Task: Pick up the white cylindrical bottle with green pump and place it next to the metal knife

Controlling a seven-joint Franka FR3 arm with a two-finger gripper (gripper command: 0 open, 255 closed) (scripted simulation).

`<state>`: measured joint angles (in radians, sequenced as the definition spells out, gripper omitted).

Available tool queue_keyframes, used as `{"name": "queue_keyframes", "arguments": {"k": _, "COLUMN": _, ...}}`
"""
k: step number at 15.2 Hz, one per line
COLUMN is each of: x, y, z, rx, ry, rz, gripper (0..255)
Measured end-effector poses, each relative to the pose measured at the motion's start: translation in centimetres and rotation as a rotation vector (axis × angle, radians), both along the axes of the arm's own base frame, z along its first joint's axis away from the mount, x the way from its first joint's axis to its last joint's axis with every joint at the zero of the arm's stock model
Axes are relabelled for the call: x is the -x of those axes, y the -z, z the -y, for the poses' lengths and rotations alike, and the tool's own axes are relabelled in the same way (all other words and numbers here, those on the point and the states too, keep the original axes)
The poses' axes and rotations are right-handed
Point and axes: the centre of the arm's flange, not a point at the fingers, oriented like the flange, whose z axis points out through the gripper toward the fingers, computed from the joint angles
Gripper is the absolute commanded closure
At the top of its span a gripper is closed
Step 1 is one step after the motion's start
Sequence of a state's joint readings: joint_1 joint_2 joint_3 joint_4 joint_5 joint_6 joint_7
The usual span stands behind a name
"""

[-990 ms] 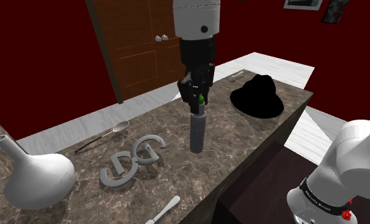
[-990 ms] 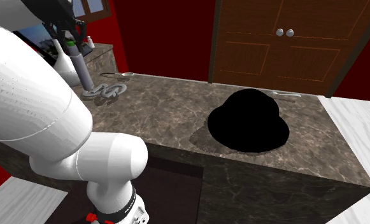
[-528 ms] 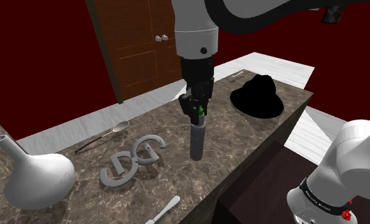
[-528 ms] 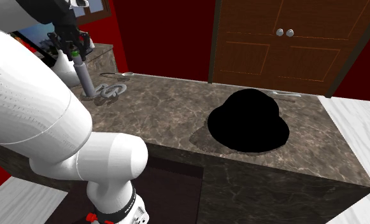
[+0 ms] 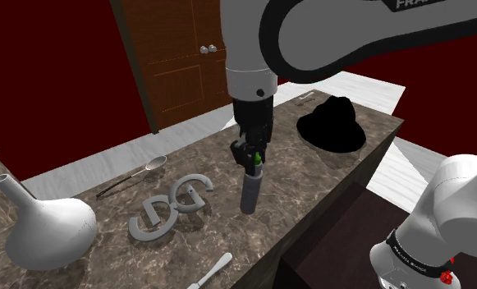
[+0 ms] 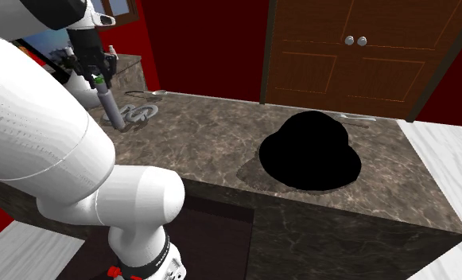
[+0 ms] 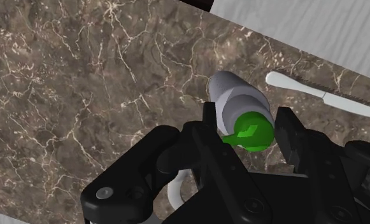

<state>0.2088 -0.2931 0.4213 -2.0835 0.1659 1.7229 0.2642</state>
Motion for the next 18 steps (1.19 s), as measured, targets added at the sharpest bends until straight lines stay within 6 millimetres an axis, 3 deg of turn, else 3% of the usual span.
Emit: {"name": "queue_keyframes", "arguments": {"k": 18, "x": -0.1, "y": 9.7, "z": 0.2, "rx": 0.0, "ry": 0.0, "rz": 0.0, "gripper": 255}}
